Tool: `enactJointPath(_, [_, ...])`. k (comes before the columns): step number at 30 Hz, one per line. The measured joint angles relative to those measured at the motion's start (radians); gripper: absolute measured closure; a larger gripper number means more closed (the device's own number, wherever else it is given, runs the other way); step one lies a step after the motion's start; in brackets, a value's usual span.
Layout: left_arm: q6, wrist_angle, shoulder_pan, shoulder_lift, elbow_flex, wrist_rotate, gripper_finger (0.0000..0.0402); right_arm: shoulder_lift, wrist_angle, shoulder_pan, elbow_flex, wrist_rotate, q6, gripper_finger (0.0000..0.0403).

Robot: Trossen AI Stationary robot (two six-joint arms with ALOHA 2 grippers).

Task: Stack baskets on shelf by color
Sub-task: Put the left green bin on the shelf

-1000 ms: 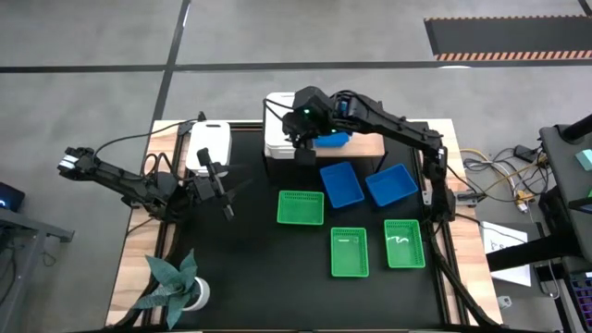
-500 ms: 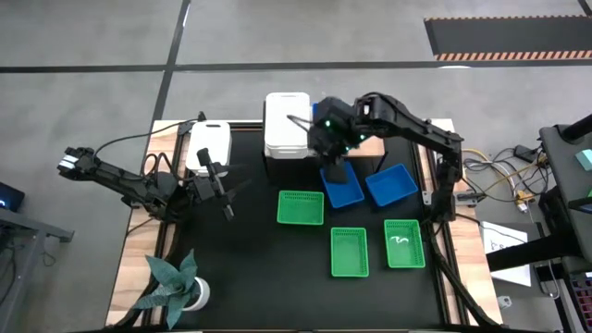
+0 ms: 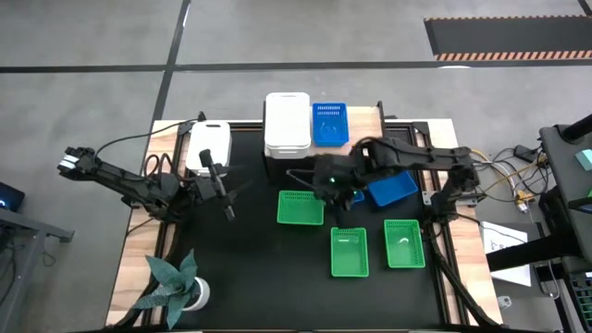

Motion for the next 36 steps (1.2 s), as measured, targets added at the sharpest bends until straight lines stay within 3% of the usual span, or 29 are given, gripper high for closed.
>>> enactJointPath(8, [-0.002,0.002,0.000,0.001,-0.001,0.000,0.0231,-0.228,0.304,0.075,-0.391,0.013,0.097,0.0394])
enactJointPath(13, [-0.002,0.025,0.001,0.016,-0.004,0.000,0.0231,-0.360,0.485,0.120,-0.623,0.126,0.101,0.0394])
enactJointPath(20, [-0.001,0.055,0.001,0.050,-0.005,0.000,0.0231,-0.484,0.774,0.134,-0.896,0.160,0.094,0.0394])
enactJointPath(27, [-0.002,0.097,0.001,0.074,-0.007,0.000,0.0231,-0.496,0.980,0.134,-1.065,0.162,0.073,0.0394])
enactJointPath(32, [-0.051,0.096,0.001,0.092,-0.009,0.000,0.0231,-0.495,1.001,0.134,-1.117,0.162,0.067,0.0390])
enactJointPath(36, [-0.061,0.098,0.001,0.125,-0.010,0.000,0.0231,-0.494,0.994,0.134,-1.132,0.161,0.040,0.0358])
